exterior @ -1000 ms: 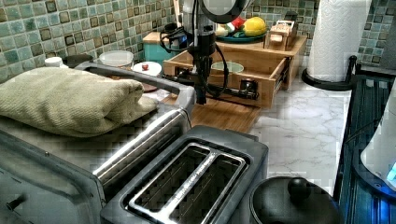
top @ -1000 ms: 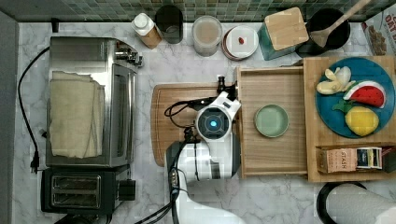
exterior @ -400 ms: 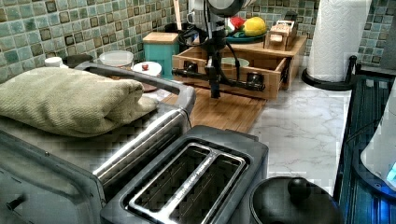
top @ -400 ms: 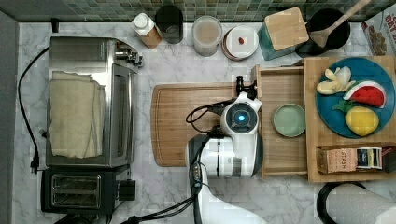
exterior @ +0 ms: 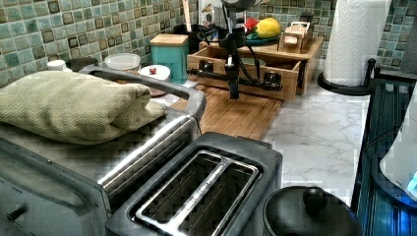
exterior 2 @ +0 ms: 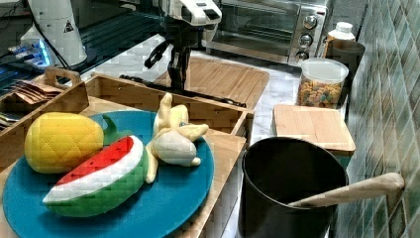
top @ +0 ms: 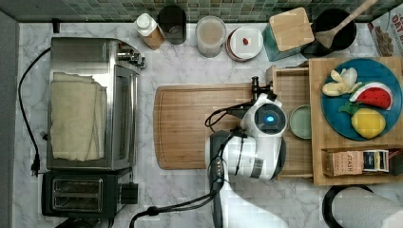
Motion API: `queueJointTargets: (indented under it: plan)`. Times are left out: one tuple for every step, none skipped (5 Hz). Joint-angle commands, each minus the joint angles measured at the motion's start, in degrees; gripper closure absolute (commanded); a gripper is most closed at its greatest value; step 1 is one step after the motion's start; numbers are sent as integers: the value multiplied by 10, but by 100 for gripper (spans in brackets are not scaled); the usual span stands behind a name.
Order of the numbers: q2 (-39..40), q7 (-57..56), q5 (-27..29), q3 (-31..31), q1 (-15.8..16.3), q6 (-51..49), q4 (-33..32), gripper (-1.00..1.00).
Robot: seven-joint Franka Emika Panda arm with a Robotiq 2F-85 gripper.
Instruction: Close the drawer.
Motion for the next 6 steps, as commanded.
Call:
queueJointTargets:
  plan:
    - [13,-113,57,-79,-108,-35,125,100]
    - [22,-144,68,-82,-126,-18,144,100]
    - [56,-188,89,-49,-169,31,159,100]
    - [54,-139,58,-76,-152,82,148,100]
    - [41,-90,12,-94,-143,76,151,100]
    - [42,-91,12,-96,-141,76,151,100]
